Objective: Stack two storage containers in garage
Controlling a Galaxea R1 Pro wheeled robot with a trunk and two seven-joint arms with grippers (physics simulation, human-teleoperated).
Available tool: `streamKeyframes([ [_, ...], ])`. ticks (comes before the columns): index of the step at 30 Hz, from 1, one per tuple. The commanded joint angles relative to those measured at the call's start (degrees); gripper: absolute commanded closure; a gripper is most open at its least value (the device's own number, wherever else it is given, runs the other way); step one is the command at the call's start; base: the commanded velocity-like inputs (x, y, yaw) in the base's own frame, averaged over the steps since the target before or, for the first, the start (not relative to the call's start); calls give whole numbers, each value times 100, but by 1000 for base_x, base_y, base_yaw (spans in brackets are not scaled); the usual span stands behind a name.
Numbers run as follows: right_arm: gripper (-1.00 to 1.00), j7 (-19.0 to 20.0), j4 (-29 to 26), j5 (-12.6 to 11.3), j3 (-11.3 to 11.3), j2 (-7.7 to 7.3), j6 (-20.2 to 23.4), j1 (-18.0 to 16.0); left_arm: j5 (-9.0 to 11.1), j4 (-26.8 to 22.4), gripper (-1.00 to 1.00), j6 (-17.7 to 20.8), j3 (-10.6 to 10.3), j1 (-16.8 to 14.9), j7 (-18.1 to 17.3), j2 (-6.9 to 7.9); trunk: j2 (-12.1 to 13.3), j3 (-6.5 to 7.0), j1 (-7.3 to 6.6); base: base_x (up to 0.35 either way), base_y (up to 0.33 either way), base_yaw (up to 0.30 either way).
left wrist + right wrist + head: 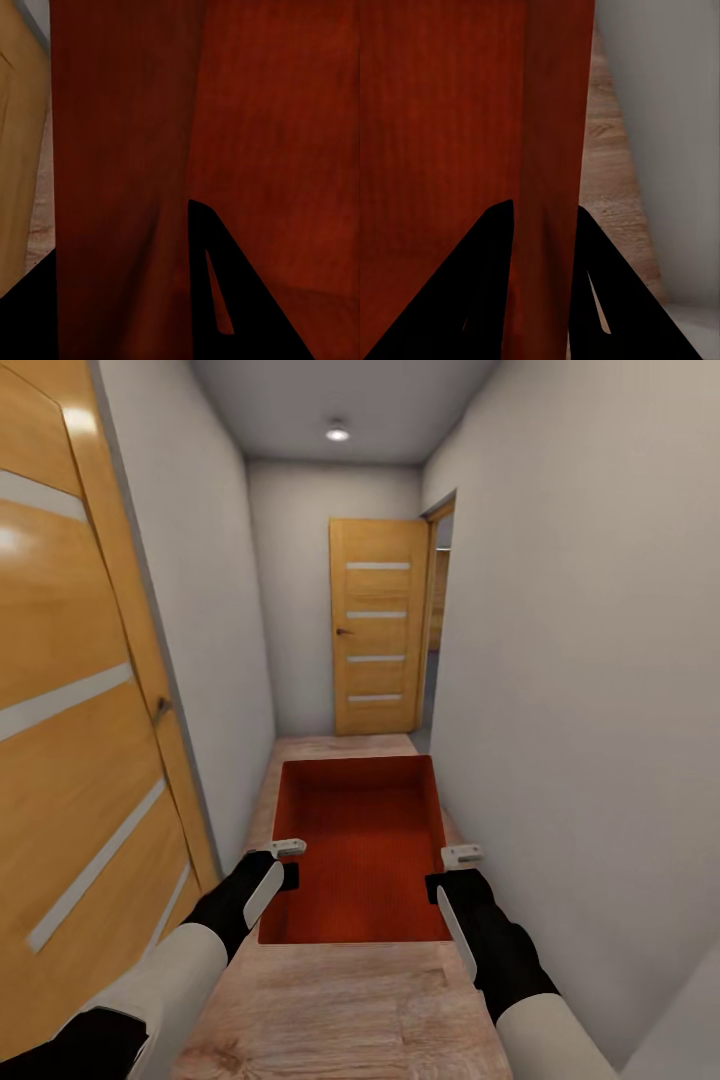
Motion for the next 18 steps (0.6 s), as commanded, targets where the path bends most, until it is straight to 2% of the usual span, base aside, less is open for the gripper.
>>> streamKeyframes([
  [1, 100, 21, 10, -213, 204, 141, -26, 4, -156, -12, 100, -41, 4, -1, -10, -133, 0, 0, 0, 335, 1, 0],
  [18, 100, 21, 10, -213, 203, 141, -26, 4, -156, -12, 100, -41, 3, -1, -9, -133, 0, 0, 0, 336, 0, 0],
])
